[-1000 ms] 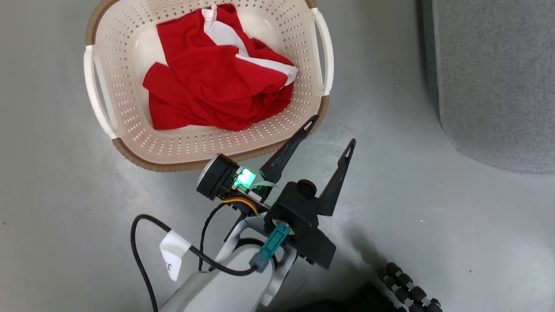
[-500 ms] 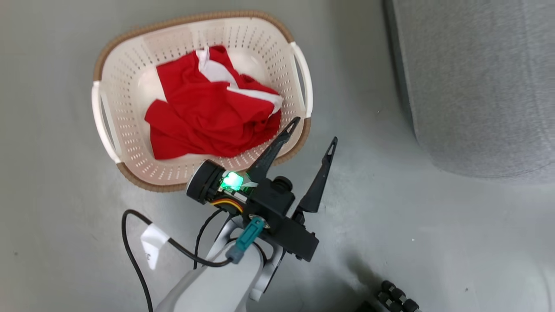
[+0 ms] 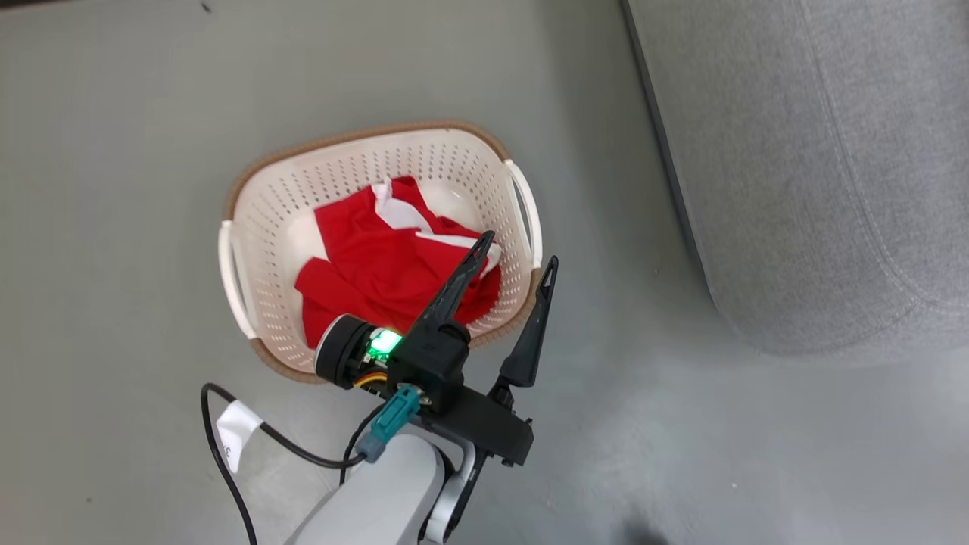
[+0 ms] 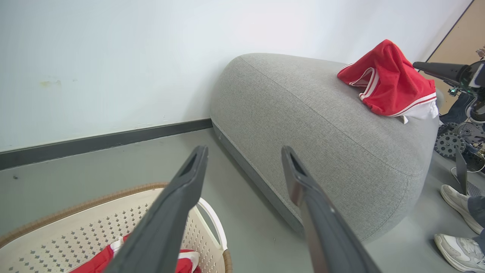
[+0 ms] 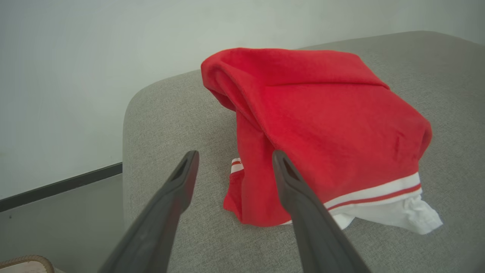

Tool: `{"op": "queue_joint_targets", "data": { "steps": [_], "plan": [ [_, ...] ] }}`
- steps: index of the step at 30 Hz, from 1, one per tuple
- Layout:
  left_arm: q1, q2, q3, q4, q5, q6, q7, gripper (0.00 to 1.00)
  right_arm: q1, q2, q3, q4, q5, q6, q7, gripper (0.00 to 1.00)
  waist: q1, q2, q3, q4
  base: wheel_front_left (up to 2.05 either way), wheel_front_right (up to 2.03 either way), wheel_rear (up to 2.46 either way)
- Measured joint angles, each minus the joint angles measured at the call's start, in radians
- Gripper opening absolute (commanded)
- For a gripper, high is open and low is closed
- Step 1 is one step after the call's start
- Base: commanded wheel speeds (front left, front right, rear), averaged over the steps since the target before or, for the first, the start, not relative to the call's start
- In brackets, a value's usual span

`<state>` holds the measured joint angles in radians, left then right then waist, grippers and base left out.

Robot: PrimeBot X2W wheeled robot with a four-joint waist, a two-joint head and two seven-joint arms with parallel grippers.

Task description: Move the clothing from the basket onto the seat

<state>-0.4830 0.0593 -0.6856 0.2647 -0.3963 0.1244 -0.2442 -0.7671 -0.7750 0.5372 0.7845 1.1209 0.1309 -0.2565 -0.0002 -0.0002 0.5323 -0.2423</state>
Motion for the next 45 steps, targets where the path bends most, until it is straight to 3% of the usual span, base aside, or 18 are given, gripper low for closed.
{"op": "queue_joint_targets", "data": {
  "steps": [7,14,31,45],
  "plan": [
    [0.040,-0.004,0.045,0.017,-0.095,0.000,-0.006,1.00,0.118,0.058,-0.011,-0.081,-0.026,0.000,0.000,1.00,0.0001,0.0001,-0.092,0.048,0.00,0.00,0.00],
    [0.105,-0.006,0.108,0.044,-0.113,0.000,-0.006,1.00,0.226,0.116,-0.021,-0.145,-0.050,0.000,0.000,1.00,0.0000,0.0001,-0.178,0.126,0.00,0.00,0.00],
    [0.268,-0.012,0.295,0.115,-0.076,0.000,-0.006,1.00,0.412,0.299,-0.039,-0.233,-0.178,0.000,0.000,1.00,0.0000,0.0000,-0.376,0.312,0.00,0.00,0.00],
    [0.333,-0.012,0.373,0.086,0.005,0.000,-0.006,1.00,0.488,0.346,-0.099,-0.302,-0.317,-0.045,0.000,1.00,0.0001,0.0002,-0.465,0.375,0.00,0.00,0.00]
  ]
}}
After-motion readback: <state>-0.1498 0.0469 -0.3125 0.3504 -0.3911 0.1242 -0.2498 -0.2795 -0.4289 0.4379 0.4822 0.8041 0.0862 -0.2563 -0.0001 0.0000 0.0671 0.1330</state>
